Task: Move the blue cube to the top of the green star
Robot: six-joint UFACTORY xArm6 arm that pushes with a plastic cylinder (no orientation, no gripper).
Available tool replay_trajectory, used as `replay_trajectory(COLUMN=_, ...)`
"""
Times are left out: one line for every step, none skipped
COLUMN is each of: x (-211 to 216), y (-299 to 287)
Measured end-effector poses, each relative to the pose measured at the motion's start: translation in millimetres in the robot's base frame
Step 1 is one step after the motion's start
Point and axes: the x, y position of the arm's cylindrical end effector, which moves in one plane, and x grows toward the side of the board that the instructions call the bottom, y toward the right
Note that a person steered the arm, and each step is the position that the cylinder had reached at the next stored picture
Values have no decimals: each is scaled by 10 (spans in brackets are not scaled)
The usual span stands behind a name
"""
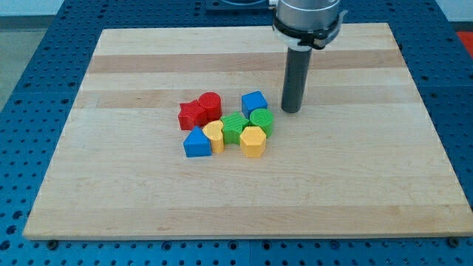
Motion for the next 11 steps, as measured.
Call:
replay_trajectory(x=0, y=-60)
replay_trajectory(x=-144, y=-86)
replay_trajectory(x=-265, y=-212)
replay_trajectory(x=-267, y=-441)
replay_trajectory(x=-251, y=-655)
replay_trajectory(x=-128, y=-658)
replay_trajectory(x=-139, y=-658)
replay_trajectory(x=-192, y=-499)
replay_trajectory(x=-185, y=-328)
replay_trajectory(x=-6, y=-284)
replay_trajectory(x=47, y=-323)
